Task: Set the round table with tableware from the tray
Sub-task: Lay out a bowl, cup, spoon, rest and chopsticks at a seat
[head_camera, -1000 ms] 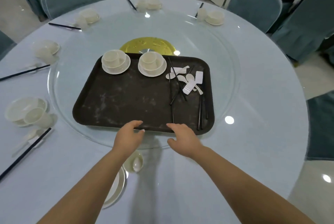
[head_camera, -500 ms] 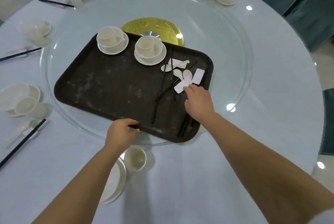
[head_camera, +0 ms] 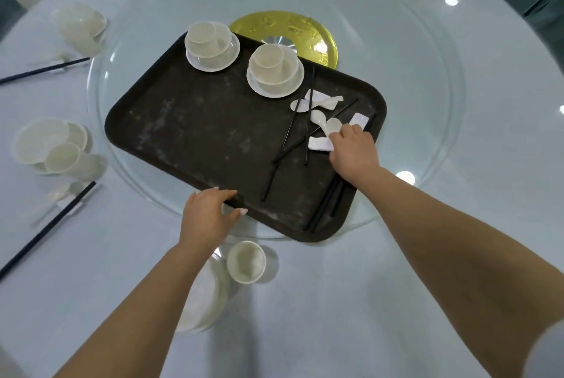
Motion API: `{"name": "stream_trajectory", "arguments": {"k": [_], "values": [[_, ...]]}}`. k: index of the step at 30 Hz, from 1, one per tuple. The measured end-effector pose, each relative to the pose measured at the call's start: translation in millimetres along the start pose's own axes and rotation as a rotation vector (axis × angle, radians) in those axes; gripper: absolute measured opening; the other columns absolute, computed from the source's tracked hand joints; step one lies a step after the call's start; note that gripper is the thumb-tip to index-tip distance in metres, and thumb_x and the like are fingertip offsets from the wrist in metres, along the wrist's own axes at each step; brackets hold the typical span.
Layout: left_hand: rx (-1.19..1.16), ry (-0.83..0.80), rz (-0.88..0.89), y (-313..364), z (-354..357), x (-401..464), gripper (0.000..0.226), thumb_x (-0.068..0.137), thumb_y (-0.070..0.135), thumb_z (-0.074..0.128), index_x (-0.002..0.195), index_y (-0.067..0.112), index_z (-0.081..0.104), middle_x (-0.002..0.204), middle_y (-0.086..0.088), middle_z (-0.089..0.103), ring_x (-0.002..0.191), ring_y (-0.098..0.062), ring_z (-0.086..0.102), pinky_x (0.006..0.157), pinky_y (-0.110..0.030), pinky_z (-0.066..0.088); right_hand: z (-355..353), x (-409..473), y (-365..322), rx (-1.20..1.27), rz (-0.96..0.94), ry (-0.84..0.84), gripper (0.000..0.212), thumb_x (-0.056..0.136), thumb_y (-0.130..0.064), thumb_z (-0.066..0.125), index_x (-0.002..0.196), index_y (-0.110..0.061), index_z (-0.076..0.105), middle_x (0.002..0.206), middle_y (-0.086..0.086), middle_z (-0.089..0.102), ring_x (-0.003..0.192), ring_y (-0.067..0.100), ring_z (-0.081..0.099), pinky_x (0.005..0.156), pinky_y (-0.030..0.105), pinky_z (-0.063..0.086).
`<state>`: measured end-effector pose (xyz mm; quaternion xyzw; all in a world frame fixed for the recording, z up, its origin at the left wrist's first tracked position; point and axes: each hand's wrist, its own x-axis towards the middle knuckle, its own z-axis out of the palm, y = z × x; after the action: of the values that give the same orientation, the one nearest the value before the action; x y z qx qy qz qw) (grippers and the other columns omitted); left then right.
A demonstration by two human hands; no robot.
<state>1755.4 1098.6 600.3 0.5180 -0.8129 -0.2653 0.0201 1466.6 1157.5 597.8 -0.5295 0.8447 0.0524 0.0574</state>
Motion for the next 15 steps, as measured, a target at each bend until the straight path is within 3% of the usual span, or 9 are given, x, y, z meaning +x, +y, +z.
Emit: {"name": "stream_trajectory", "arguments": {"k": [6, 12, 15], "values": [[-0.015, -0.027, -0.025, 5, 3, -5, 0.048, 0.086, 0.038, 0.070, 0.129, 0.019, 0.061, 0.132, -0.005, 0.061, 0.131, -0.024, 0.046, 0.111, -0.043, 0.035, -5, -11, 1, 0.184, 0.122, 0.062, 0.040, 0.088, -0.019, 0.059, 0.127, -0.012, 0.055, 0.124, 0.011, 0.053, 0.116, 0.031, 0.046, 0.091, 0.037, 0.038], [-0.114, -0.174, -0.045, 12, 2, -24, 0.059, 0.091, 0.032, 0.065, 0.144, 0.020, 0.042, 0.155, -0.002, 0.034, 0.148, -0.018, 0.016, 0.113, -0.037, 0.027, -15, -57, -15, 0.539, 0.094, 0.156, 0.036, 0.083, -0.020, 0.069, 0.118, -0.016, 0.062, 0.113, 0.007, 0.060, 0.109, 0.028, 0.051, 0.091, 0.038, 0.043], [-0.194, -0.117, -0.038, 19, -3, -45, 0.055, 0.093, 0.034, 0.061, 0.143, 0.023, 0.043, 0.153, 0.003, 0.037, 0.146, -0.014, 0.021, 0.112, -0.033, 0.027, -20, -90, -27, 0.674, 0.051, 0.151, 0.037, 0.080, -0.022, 0.075, 0.114, -0.019, 0.063, 0.111, 0.001, 0.061, 0.107, 0.020, 0.052, 0.088, 0.032, 0.044]]}}
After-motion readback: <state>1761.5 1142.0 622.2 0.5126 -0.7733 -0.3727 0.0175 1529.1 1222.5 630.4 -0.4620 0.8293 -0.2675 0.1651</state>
